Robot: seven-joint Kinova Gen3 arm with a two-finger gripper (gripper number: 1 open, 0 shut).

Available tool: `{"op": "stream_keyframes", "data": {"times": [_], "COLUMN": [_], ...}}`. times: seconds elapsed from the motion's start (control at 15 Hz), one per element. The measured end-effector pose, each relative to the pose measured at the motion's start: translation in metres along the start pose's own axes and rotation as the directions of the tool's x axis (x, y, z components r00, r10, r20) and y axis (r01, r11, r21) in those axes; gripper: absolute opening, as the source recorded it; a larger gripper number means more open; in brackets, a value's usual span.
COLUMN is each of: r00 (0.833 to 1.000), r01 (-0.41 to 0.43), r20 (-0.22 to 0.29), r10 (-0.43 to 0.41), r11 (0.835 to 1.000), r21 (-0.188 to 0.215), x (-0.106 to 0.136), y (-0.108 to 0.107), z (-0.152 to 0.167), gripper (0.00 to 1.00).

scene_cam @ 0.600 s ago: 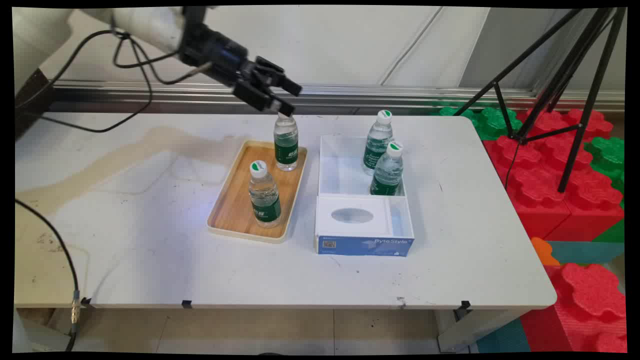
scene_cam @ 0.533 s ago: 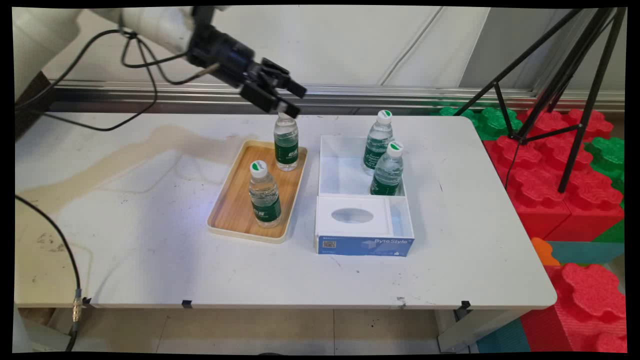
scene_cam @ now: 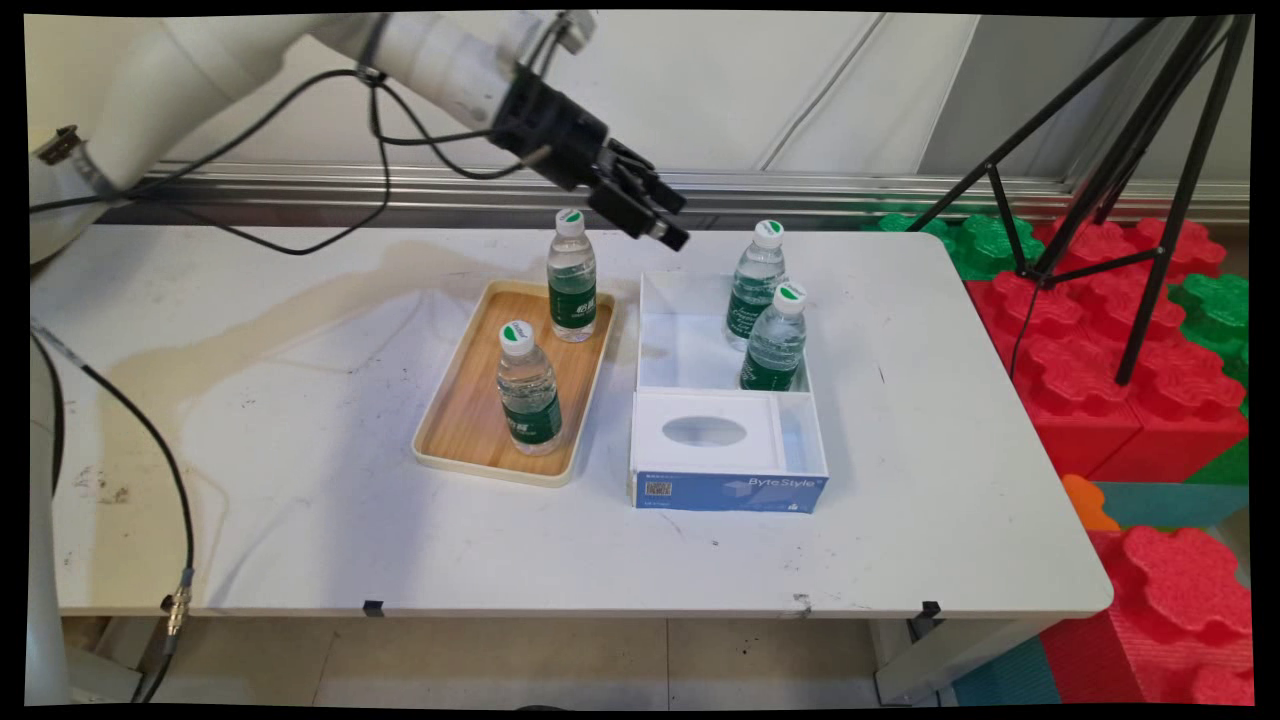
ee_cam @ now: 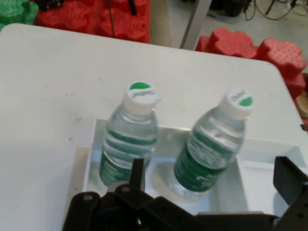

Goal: Pick up the green bottle from the white box

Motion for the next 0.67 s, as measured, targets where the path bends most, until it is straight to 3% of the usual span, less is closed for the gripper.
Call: {"op": "stream_keyframes", "data": {"times": [0.67], "r00": [0.999], "r01": [0.028], "r20": [0.037], "r10": [-0.029], "r11": [0.999], "r21": [0.022], "x": [-0.011], "y": [-0.03], "z": [0.063], "gripper": [1.0]}}
